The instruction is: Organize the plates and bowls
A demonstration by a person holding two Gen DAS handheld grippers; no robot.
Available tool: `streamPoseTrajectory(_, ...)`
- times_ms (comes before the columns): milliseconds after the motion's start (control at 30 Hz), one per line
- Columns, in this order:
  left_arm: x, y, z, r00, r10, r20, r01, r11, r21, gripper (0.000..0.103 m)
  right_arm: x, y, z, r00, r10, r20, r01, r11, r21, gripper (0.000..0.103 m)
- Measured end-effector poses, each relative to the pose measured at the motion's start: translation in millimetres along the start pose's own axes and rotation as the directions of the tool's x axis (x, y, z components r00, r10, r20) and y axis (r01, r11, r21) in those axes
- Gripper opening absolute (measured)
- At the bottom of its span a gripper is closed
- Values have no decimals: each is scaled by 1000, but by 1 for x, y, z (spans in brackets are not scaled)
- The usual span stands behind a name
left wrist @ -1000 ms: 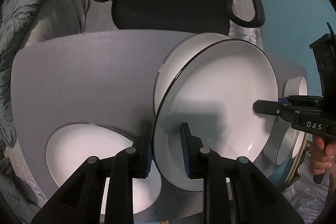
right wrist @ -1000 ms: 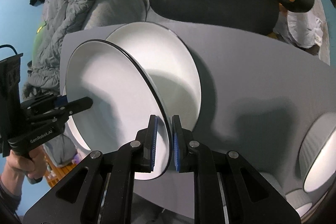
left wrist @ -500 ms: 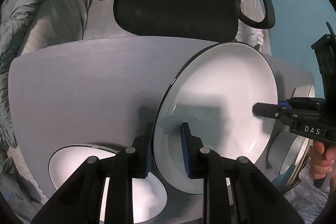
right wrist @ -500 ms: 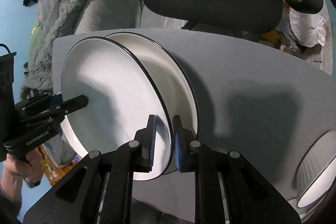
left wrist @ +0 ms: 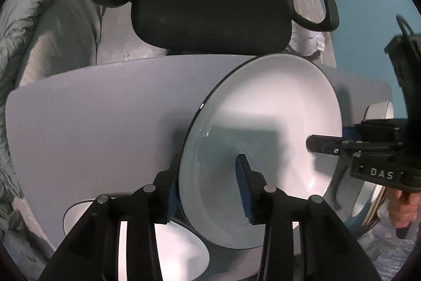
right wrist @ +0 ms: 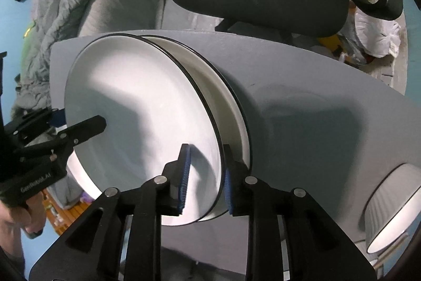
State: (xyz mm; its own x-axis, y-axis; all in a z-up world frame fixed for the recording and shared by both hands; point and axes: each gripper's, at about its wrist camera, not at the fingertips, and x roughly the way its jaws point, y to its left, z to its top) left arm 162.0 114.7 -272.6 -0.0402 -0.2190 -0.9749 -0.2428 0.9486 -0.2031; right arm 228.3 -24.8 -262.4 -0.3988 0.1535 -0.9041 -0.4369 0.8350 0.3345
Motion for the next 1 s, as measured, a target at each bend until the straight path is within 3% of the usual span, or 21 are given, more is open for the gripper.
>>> streamPoseTrajectory(300, -1, 0, -14, 1000, -6, 5, 6, 1000, 4, 47, -1, -1, 3, 997, -39, -59, 43, 997, 70, 31)
streamPoseTrajectory(400, -4, 4, -21, 1000, -18, 14, 18, 1000, -13, 47, -5, -5, 3, 998, -10, -68, 17, 994, 106, 43)
streamPoseTrajectory(667, -16, 8, -28, 999, -16, 47, 18, 999, -32, 54, -12, -3, -4, 999, -7, -41, 12, 992, 128, 46)
streamPoseTrajectory(867, -28, 9, -32, 998, -19, 68, 22, 999, -40, 54, -13, 0, -8, 999, -13, -34, 18, 990, 142, 54)
streamPoseTrajectory(1000, -35, 8, -35, 996, -26, 88, 30, 998, -50, 62, -16, 2, -11, 1000, -22, -21, 25, 987, 156, 54)
